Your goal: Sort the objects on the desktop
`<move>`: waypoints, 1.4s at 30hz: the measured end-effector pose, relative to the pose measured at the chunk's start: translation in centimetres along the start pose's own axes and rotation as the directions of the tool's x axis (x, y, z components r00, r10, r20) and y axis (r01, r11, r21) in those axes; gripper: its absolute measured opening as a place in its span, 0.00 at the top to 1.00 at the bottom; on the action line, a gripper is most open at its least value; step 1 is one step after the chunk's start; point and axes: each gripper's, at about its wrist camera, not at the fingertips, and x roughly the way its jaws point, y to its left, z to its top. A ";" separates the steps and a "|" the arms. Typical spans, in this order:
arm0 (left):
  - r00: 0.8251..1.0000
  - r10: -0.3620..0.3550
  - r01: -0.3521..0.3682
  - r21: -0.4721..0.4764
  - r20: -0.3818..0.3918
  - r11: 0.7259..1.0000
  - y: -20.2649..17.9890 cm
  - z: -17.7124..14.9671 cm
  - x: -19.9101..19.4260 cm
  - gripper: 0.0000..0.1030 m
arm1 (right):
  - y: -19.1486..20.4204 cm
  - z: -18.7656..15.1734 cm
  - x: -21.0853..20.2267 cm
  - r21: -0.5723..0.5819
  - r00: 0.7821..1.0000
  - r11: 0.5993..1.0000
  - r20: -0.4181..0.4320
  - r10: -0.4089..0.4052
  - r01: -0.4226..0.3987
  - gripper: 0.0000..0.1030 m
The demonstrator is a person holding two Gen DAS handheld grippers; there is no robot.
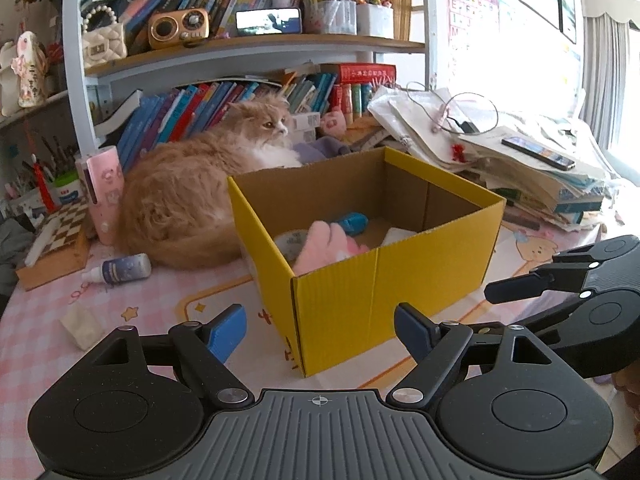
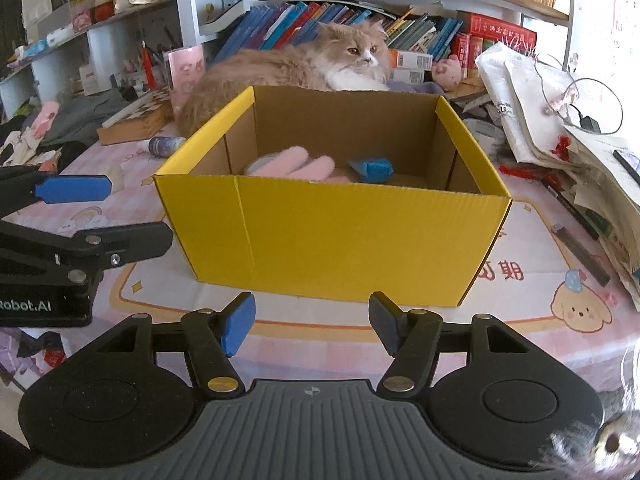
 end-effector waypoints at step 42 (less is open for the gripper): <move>0.939 0.316 -0.339 -0.221 -0.134 0.914 16.1 -6.4 -7.7 0.18 | 19.6 5.6 7.2 -0.265 0.973 0.939 -0.136 0.189 -0.219 0.40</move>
